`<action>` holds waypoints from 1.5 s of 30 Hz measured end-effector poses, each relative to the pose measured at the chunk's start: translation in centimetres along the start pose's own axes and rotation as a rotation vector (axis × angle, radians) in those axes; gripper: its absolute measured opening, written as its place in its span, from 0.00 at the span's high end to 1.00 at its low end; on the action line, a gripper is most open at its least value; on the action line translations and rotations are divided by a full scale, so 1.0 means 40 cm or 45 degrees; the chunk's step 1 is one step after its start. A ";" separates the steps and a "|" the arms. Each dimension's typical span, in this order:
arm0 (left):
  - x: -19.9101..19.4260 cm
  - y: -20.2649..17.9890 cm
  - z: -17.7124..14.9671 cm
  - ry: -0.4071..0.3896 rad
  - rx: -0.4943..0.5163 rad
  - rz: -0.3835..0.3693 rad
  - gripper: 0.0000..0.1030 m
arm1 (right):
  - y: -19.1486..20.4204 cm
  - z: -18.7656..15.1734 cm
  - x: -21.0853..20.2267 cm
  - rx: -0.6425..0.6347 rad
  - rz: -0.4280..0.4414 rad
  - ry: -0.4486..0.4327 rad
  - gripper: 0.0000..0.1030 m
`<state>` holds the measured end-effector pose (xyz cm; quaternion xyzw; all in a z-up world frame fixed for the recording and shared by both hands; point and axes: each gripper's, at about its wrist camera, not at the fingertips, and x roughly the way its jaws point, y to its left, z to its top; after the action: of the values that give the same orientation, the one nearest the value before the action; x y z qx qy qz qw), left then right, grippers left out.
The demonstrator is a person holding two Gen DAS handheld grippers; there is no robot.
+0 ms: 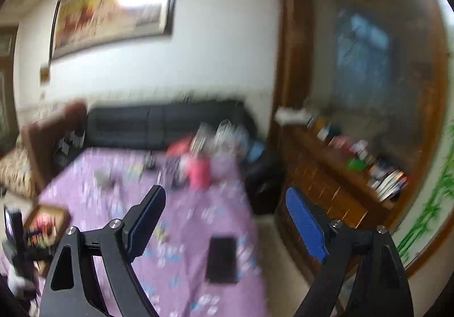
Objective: Organize snacks
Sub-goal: 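Move both open tools back over the remaining snacks, then grasp the green-wrapped candy with the right tool while the left tool grasps the white-red packet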
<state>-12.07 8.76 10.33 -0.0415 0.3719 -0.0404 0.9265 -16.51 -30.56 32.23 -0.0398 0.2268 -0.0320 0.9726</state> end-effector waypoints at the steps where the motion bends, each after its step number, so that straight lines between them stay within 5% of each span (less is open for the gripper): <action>1: 0.027 -0.007 -0.011 0.040 0.006 -0.007 0.01 | 0.035 -0.034 0.061 -0.012 0.047 0.055 0.16; 8: 0.178 -0.063 -0.069 0.247 0.016 -0.087 0.01 | 0.251 -0.216 0.412 0.127 0.458 0.409 0.16; 11: 0.218 -0.073 -0.084 0.287 0.023 -0.076 0.01 | 0.350 -0.287 0.534 0.136 0.535 0.566 0.25; 18: 0.255 -0.065 -0.101 0.317 0.017 -0.070 0.01 | 0.408 -0.314 0.723 -0.068 0.225 0.515 0.28; 23: 0.256 -0.071 -0.113 0.291 0.052 -0.061 0.01 | 0.382 -0.330 0.831 -0.061 0.173 0.616 0.32; 26: 0.255 -0.086 -0.123 0.287 0.111 -0.024 0.01 | 0.384 -0.346 0.866 -0.039 0.184 0.661 0.36; 31: 0.262 -0.097 -0.127 0.294 0.153 0.010 0.01 | 0.396 -0.360 0.892 -0.028 0.182 0.657 0.79; 38: 0.263 -0.100 -0.130 0.310 0.180 0.010 0.01 | 0.424 -0.371 0.811 0.028 0.298 0.630 0.83; 43: 0.253 -0.066 -0.089 0.382 0.090 -0.163 0.01 | 0.445 -0.388 0.721 0.115 0.441 0.567 0.83; 45: 0.252 -0.060 -0.053 0.372 0.096 -0.153 0.01 | 0.444 -0.395 0.708 0.151 0.484 0.532 0.83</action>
<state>-6.39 5.19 2.16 -0.0226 0.4978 -0.1152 0.8593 2.61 -16.15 4.06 0.0679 0.4233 0.1301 0.8940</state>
